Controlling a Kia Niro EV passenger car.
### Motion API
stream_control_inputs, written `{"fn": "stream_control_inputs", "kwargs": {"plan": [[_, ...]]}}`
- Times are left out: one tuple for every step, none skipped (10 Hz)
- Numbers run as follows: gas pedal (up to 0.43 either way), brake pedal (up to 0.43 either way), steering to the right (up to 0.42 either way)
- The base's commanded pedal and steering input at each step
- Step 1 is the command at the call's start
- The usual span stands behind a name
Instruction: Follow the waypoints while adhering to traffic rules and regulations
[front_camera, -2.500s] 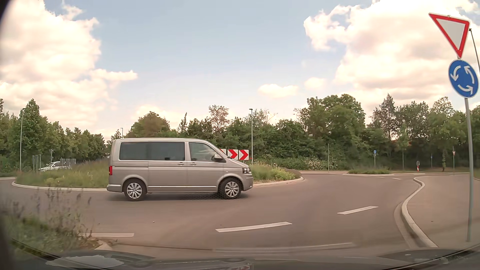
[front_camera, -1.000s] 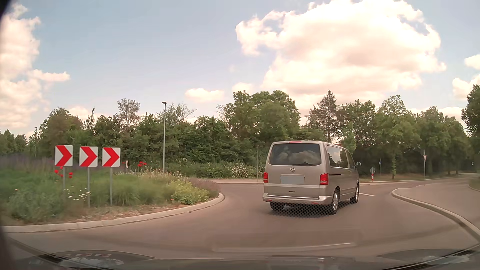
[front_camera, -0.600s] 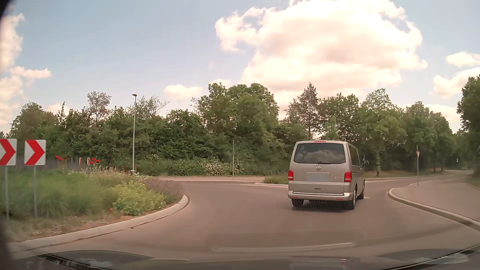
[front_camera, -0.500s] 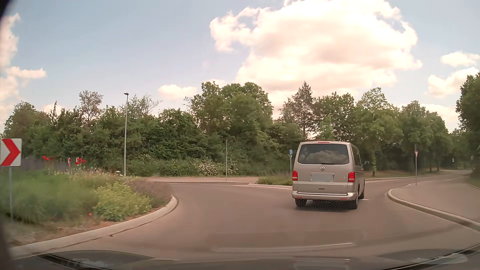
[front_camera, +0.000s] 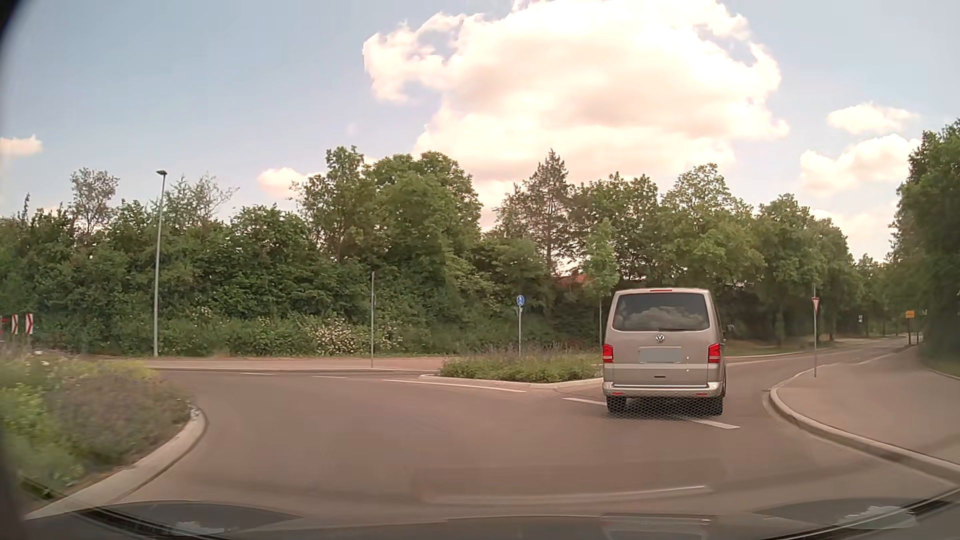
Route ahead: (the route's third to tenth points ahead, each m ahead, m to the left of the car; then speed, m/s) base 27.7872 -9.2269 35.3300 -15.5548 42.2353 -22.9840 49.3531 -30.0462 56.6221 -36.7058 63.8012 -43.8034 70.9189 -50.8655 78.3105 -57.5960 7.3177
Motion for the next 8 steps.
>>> {"fn": "stream_control_inputs", "kwargs": {"plan": [[0.26, 0.012, 0.146], [0.26, 0.012, 0.146], [0.26, 0.012, 0.146], [0.26, 0.012, 0.146], [0.26, 0.018, 0.146], [0.26, 0.012, 0.146], [0.26, 0.018, 0.148], [0.26, 0.012, 0.15]]}}
